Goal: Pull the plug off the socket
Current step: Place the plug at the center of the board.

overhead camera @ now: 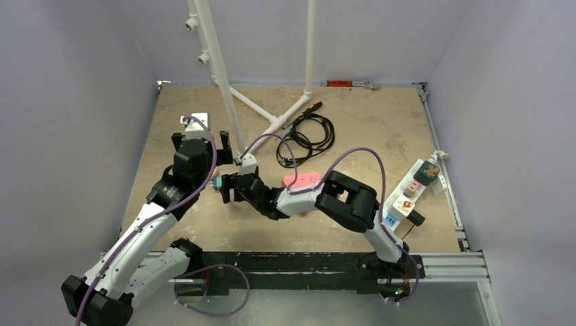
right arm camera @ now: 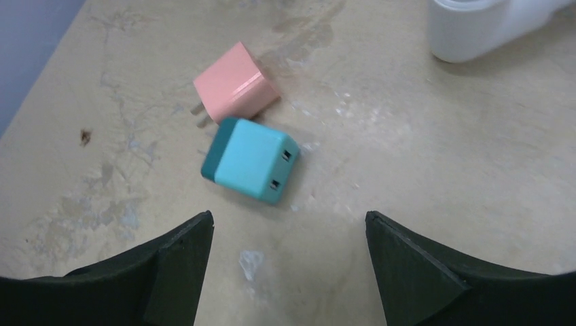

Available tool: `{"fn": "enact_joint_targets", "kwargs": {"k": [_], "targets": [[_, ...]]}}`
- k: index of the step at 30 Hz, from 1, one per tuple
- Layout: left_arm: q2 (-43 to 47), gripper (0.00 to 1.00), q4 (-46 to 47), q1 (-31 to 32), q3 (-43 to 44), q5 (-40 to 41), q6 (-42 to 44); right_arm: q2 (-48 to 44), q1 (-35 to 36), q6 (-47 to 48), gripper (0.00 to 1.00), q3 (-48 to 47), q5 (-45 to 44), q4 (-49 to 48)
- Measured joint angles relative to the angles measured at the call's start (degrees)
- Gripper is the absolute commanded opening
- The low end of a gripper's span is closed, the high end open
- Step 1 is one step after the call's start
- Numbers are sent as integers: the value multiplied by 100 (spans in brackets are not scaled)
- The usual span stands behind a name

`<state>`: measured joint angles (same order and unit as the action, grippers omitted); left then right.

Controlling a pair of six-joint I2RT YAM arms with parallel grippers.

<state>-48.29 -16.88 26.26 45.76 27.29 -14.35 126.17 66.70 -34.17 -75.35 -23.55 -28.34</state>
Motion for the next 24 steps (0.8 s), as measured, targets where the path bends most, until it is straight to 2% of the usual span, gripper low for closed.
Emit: {"fn": "enact_joint_targets", "kwargs": {"k": [7,13,20,24], "targets": [[26,99,-4,0,0,0,-4,-1233,4,-9,89,1193,-125,68],[74,99,-17,-2,-2,-28,-4,-2780,4,-142,96,2081,-267,586],[181,99,-15,-2,-2,-197,-4,-4728,-76,-341,99,2726,-538,2072],[184,99,-15,-2,-2,-310,-4,-5403,-767,-544,99,3025,-450,2988]]}}
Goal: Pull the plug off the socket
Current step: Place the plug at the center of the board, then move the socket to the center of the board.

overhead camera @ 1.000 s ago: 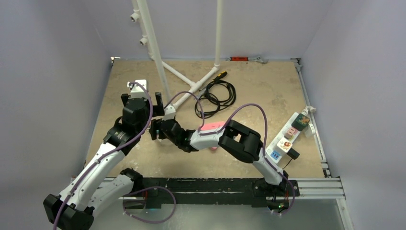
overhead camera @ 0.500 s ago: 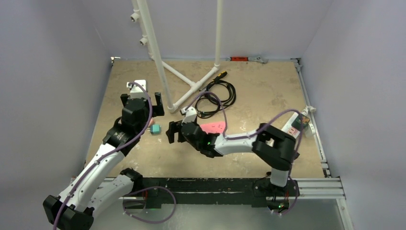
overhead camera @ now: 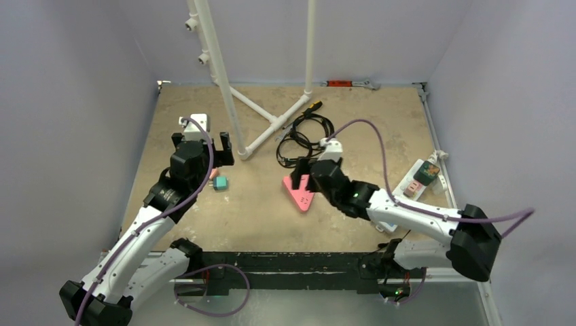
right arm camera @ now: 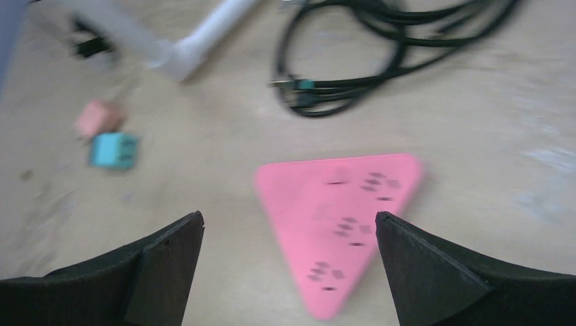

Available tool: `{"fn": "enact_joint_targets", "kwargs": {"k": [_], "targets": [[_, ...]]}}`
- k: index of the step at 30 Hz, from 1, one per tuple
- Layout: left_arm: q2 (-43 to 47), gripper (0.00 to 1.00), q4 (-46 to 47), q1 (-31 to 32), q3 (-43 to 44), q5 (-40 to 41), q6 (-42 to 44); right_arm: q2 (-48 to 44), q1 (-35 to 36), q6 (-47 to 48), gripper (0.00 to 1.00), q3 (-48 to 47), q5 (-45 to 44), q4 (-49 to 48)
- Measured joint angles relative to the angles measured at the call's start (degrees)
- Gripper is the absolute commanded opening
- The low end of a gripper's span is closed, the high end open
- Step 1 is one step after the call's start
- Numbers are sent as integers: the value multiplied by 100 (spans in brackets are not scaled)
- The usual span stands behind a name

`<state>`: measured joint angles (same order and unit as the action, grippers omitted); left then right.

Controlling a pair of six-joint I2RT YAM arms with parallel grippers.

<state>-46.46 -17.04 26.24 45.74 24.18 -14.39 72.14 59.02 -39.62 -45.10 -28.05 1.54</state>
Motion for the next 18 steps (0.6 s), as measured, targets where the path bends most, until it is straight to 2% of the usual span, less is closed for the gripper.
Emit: {"fn": "enact_joint_targets", "kwargs": {"k": [6,14,18], "targets": [[22,99,-2,0,0,-116,0,-640,-1523,-160,99,295,-313,1185],[107,99,-2,0,0,-321,-9,-684,-4054,-24,99,302,-431,1338],[85,99,-2,0,0,-450,-20,-796,-4863,-24,99,306,-686,1517]]}}
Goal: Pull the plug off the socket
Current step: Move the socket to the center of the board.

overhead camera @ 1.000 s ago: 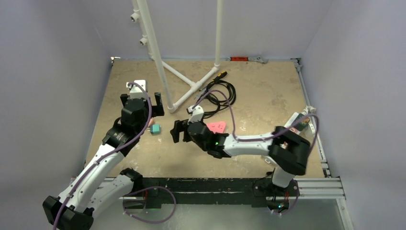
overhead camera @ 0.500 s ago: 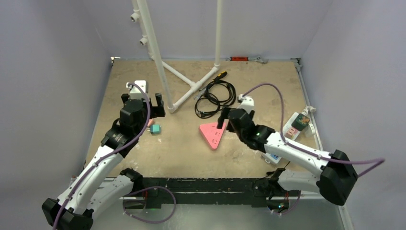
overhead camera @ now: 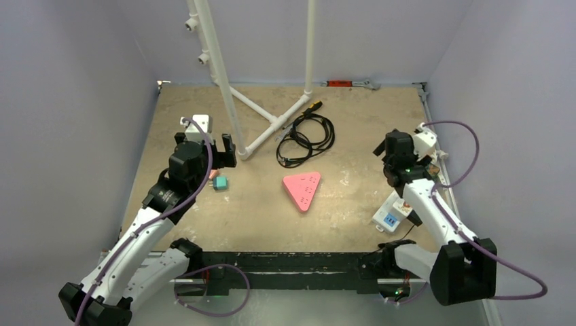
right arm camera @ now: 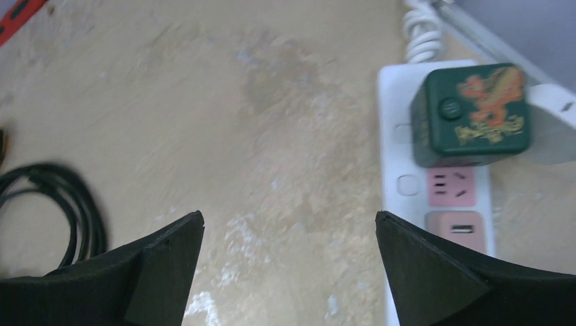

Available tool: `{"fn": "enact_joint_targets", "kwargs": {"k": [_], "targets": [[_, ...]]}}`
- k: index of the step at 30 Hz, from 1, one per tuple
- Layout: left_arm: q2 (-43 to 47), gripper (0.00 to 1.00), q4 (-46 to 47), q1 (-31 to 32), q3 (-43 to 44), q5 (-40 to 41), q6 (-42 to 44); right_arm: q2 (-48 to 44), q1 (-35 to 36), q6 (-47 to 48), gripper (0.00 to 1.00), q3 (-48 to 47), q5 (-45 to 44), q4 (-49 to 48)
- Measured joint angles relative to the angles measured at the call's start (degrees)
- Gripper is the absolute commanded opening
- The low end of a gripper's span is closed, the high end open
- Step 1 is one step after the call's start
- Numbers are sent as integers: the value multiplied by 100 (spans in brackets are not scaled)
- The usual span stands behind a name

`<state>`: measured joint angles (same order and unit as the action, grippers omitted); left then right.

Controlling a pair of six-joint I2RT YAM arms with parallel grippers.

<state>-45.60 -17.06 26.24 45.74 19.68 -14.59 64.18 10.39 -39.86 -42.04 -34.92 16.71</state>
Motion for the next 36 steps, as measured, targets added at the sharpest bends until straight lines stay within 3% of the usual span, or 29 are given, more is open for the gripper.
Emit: {"fn": "enact_joint_targets", "kwargs": {"k": [10,13,21,28,36], "targets": [[13,99,-22,0,-63,-63,-42,7,-2522,282,99,35,354,-269],[13,99,-22,0,-63,-98,-83,214,-2955,413,99,35,612,-361],[55,99,-20,0,-63,-109,-85,302,-3145,675,97,37,1222,-533],[55,99,-20,0,-63,-118,-85,-426,-3145,737,92,190,1392,-562],[57,99,-20,0,-63,-149,-87,-160,-3145,699,91,208,1563,-533]]}}
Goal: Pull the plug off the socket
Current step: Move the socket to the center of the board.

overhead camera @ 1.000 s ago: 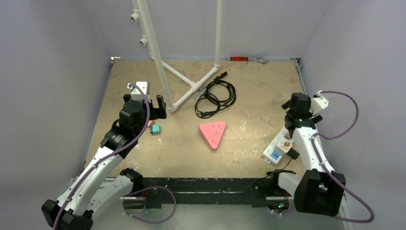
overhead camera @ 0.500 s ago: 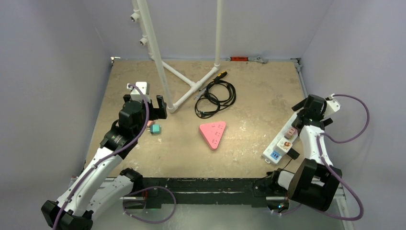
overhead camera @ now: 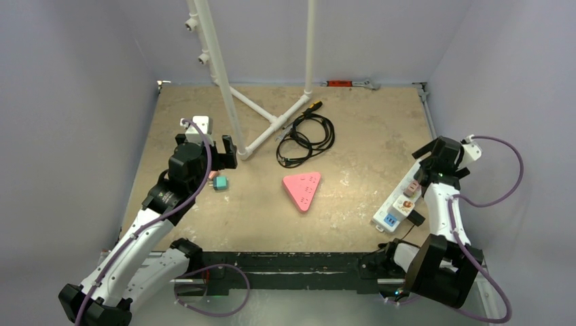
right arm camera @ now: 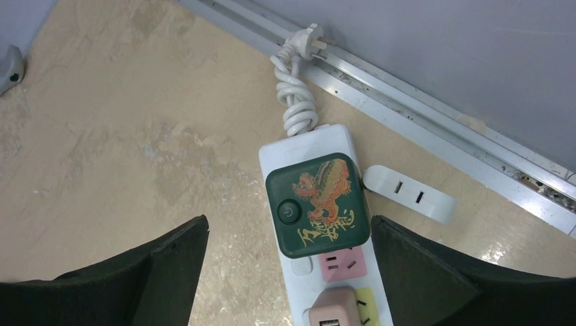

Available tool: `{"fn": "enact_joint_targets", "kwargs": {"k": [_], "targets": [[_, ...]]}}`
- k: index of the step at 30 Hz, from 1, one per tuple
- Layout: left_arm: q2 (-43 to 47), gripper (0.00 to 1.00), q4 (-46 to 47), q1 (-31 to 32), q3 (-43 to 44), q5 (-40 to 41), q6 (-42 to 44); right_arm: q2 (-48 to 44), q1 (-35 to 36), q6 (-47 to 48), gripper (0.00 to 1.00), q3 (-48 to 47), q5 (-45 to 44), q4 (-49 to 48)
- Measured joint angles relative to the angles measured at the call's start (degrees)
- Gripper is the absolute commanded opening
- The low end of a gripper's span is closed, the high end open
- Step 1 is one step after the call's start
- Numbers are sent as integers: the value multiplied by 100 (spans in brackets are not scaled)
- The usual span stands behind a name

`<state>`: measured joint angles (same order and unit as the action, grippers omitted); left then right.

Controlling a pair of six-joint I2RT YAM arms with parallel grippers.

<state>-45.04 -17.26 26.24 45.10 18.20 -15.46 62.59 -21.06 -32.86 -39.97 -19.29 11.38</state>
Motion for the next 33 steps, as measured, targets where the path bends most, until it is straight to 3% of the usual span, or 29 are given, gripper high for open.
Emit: {"fn": "enact_joint_targets", "kwargs": {"k": [33], "targets": [[4,99,0,0,0,-96,-2,1161,-2,-15,91,-125,-221,-83]]}}
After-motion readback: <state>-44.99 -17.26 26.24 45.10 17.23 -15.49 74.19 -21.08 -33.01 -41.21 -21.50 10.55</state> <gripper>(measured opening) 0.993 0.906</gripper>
